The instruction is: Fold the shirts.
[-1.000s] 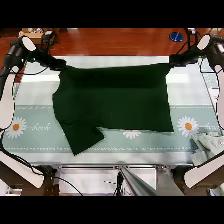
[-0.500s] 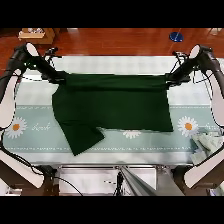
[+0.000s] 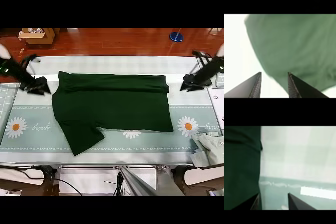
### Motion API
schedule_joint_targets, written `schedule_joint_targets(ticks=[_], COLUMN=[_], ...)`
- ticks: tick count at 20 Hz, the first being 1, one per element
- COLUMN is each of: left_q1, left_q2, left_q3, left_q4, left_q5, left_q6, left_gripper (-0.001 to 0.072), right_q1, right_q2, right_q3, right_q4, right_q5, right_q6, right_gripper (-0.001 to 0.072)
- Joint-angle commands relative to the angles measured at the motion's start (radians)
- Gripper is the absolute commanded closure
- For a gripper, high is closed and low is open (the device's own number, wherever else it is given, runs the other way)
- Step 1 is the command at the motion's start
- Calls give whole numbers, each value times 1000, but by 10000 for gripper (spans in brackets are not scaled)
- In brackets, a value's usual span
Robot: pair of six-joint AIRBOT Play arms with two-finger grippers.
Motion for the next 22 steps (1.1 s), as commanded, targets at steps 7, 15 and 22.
schedule_joint_targets(ticks=[7,15,22], left_q1=[189,117,3], left_q2=[407,296,174], left_q3=[-749,-821,-821], left_q4=[-172,-325,-414], left_q5=[195,375,500], left_q6=[140,179,173], left_gripper=[189,189,680], right_q1=[-229,-227,-230], right_q2=[246,246,289], right_q3=[-456,-473,-472], right_q4=[291,322,322], right_q5=[-143,-117,-93], right_q6=[-118,-126,-123], right_gripper=[254,254,254])
